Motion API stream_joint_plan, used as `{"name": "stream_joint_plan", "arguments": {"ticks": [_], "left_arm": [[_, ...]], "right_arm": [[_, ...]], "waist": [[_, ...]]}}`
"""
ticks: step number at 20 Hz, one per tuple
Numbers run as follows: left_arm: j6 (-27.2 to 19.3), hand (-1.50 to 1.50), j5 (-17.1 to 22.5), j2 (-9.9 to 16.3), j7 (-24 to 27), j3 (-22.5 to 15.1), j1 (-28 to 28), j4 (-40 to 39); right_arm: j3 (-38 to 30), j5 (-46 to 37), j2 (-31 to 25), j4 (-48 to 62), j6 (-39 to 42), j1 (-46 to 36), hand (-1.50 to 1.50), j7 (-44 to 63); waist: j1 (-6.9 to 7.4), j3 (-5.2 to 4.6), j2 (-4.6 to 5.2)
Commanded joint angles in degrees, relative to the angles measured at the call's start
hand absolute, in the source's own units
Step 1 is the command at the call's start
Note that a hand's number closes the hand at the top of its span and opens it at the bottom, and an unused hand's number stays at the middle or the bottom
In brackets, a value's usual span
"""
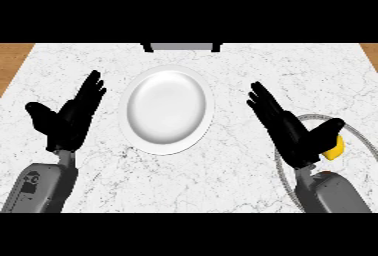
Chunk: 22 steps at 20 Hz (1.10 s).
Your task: Pick the lemon from the placemat and place it in the plate
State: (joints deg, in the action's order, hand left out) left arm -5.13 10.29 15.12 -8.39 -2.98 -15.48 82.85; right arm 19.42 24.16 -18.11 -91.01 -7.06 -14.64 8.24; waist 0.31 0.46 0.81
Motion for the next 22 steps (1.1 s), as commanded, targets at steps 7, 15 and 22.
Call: {"name": "stream_joint_plan", "arguments": {"ticks": [7,15,22], "left_arm": [[0.8,0.00,-3.8,2.6,5.2,0.0,4.7,-1.9],[2.9,0.00,-3.8,1.7,15.0,0.6,11.8,-5.2],[5.1,0.00,-2.8,3.6,14.6,2.8,13.1,-4.4]], "right_arm": [[-6.1,-21.5,-18.1,16.7,-14.4,-1.4,1.50,3.9],[-10.8,-34.3,0.0,22.4,-51.7,-2.2,-1.50,-6.8],[-6.5,-54.1,-1.6,18.0,-59.0,1.3,-1.50,13.2]], "waist": [[0.73,-3.45,1.30],[0.31,-0.54,-0.63],[-0.76,-0.65,-1.13]]}}
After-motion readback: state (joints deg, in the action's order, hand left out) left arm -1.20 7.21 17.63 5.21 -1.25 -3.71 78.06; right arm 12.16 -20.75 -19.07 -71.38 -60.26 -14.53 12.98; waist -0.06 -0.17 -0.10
